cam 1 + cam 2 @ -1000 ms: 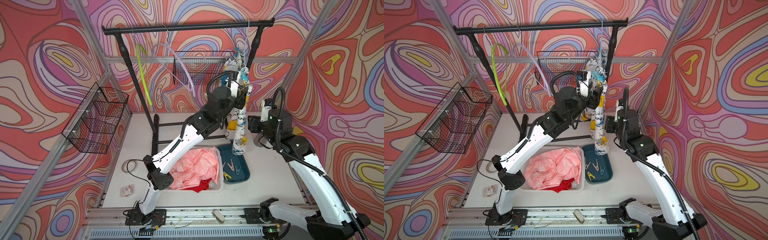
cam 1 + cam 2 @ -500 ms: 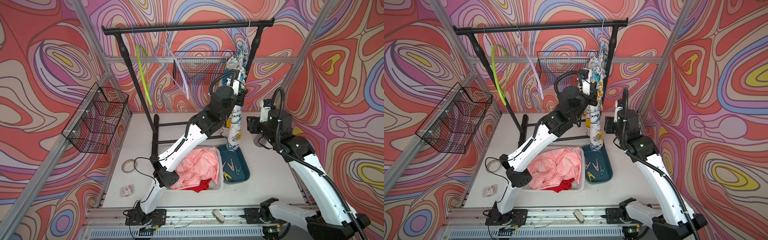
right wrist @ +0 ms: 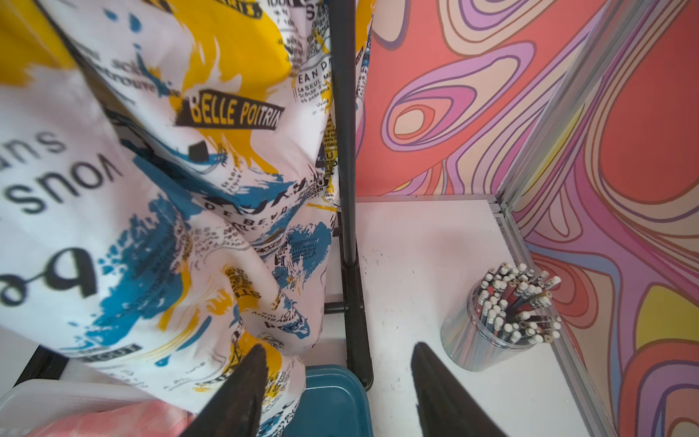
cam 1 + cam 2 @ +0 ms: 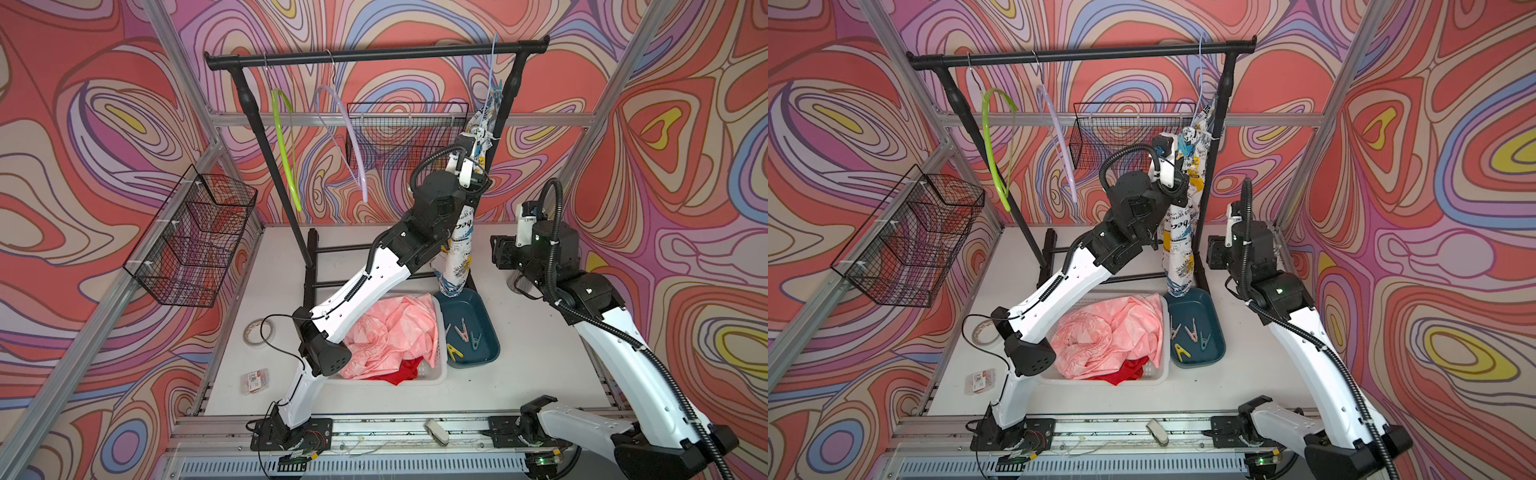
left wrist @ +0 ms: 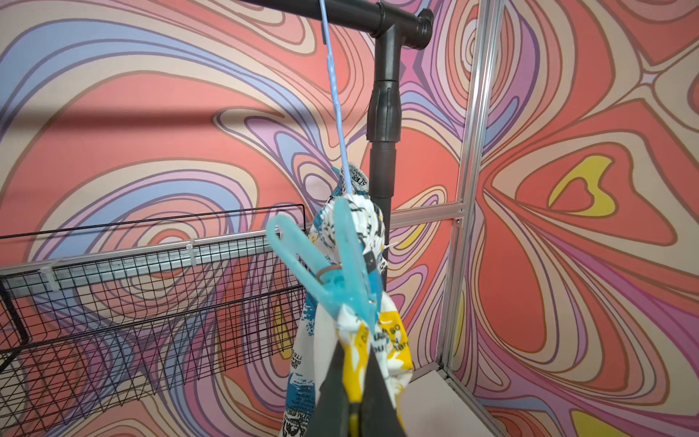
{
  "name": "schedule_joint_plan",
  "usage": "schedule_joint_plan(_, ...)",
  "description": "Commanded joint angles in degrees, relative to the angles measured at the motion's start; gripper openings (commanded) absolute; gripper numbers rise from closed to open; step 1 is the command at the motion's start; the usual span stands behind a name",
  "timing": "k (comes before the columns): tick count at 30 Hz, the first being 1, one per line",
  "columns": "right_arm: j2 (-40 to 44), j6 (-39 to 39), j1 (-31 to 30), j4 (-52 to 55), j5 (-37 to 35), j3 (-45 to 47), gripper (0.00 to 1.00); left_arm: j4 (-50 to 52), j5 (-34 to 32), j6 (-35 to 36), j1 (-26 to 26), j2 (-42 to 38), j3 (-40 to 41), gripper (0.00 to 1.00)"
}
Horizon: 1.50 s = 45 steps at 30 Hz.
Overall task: Remove the clothespins securing shorts to the hanger
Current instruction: Pick up the hanger from the clothesline.
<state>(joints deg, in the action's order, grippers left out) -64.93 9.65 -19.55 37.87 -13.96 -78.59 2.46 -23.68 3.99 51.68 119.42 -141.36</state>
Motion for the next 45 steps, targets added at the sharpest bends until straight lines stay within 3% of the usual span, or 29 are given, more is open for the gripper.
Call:
schedule_joint_plan(1,0.5,1.3,0.3,-1.8,1.6,1.3,0.62,-11.7,-0.8,3.8,-0.5,-8.4,3.9,0.0)
schedule_joint_plan(5,1.2,2.5,0.3,-3.1,2.8,2.7,0.6,-17.1,-1.0,7.8,-0.4,-15.0,11.7,0.0)
schedule_joint_plan(10,2.5,3.2,0.3,-4.9,3.6,5.0,0.6,-16.9,0.6,10.2,-0.6,-19.9,15.9,0.0)
schedule_joint_plan(14,3.4,3.5,0.3,-4.8,3.5,5.7,0.6,-9.8,0.4,10.5,-0.6,-25.4,19.5,0.0)
schedule_joint_plan(21,3.2,3.5,0.3,-5.1,5.4,4.6,0.59,3.1,1.4,11.3,-0.6,-44.5,33.2,0.0)
schedule_joint_plan(28,2.3,4.5,0.3,-7.6,10.5,3.0,0.59,21.4,3.8,8.9,-0.6,-58.0,32.9,0.0)
schedule_joint_plan(35,-2.8,4.5,0.3,-11.8,31.1,-1.6,0.59,39.2,11.1,5.8,-0.5,-62.8,26.9,0.0)
schedule_joint_plan(41,-8.4,7.1,0.3,-14.2,31.4,-3.7,0.59,42.1,19.1,6.5,-0.6,-66.1,28.8,0.0)
schedule_joint_plan(45,-16.2,9.6,0.3,-13.8,30.7,-7.8,0.53,42.3,22.9,8.7,-0.6,-68.4,29.3,0.0)
